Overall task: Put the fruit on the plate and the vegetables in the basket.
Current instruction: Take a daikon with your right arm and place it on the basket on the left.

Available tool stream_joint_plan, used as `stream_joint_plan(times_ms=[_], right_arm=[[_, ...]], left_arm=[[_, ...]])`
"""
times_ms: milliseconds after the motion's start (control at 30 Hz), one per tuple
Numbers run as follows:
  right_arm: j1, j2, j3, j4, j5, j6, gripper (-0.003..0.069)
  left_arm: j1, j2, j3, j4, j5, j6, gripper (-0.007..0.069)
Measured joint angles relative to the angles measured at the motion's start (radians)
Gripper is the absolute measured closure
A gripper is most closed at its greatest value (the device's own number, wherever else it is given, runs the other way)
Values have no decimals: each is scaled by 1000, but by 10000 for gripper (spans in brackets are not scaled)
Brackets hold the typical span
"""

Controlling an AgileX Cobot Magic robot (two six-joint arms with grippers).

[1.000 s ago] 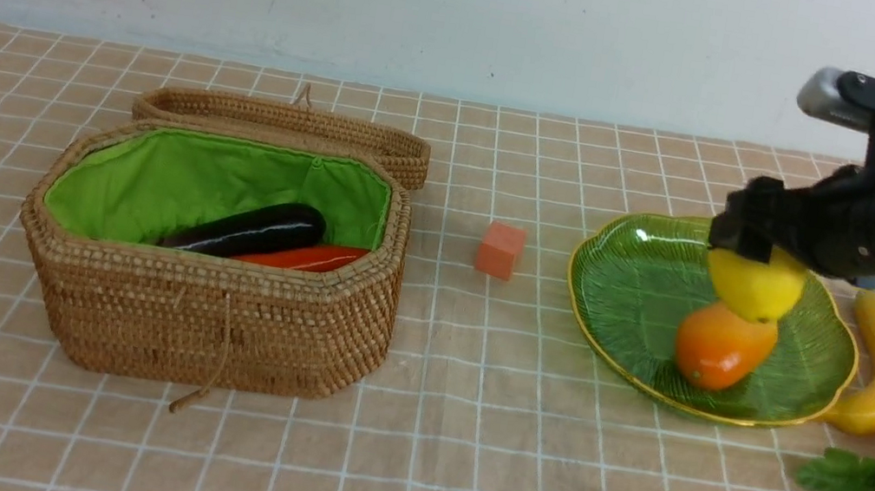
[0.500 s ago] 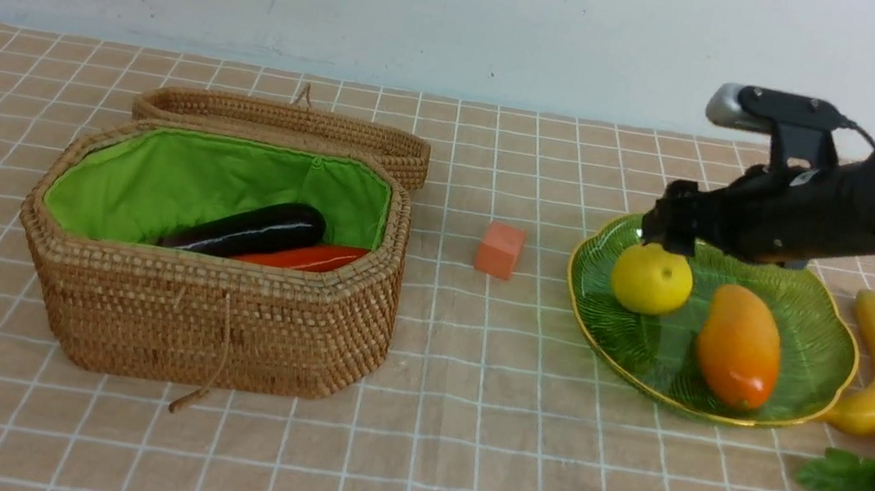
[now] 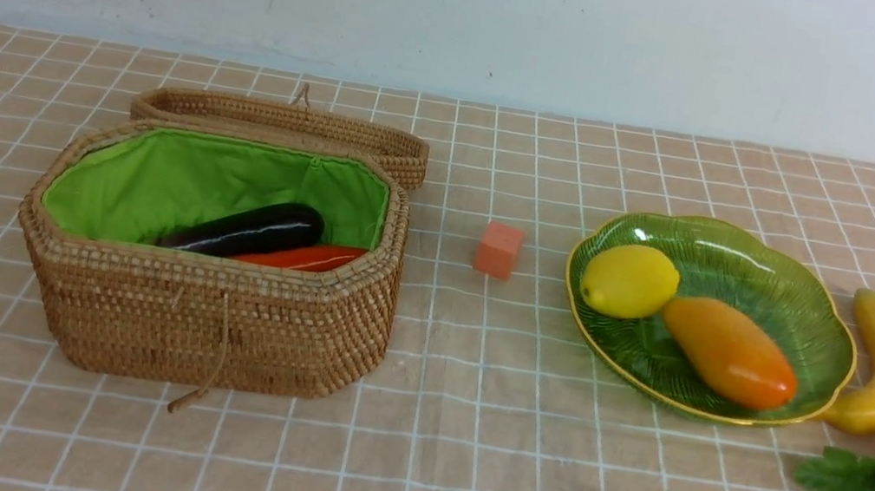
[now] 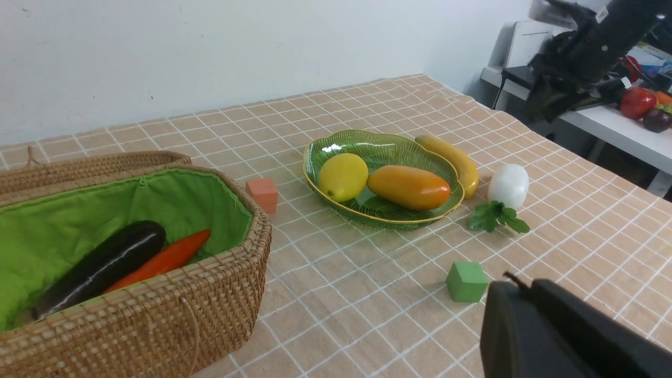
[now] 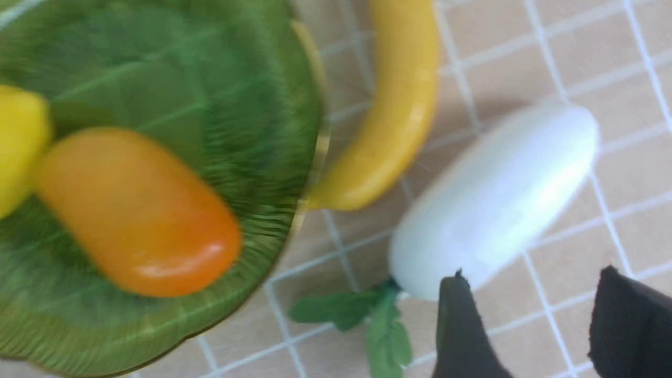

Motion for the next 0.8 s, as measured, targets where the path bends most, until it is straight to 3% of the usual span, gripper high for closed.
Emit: stream_joint_plan(times_ms=[100, 200, 300, 433, 533, 633, 800], right_arm=[[-38, 45, 0, 4, 13, 42, 223], [-54, 114, 0, 9, -4, 88, 77], [-54, 194, 0, 19, -44, 127, -1], [-54, 270, 0, 32, -83, 135, -9], [-53, 323, -3, 53, -101, 136, 37], [-53, 349, -1, 54, -93, 110, 140], [-53, 335, -25, 60, -24, 11, 149]], left_arm=[[0, 0, 0, 0, 0, 0, 599], [0, 0, 0, 0, 1, 0, 599], [0, 0, 0, 0, 5, 0, 595], [0, 0, 0, 0, 7, 0, 592], [0, 0, 0, 0, 7, 0, 588], [0, 0, 0, 0, 6, 0, 585], [0, 0, 0, 0, 4, 0, 585]])
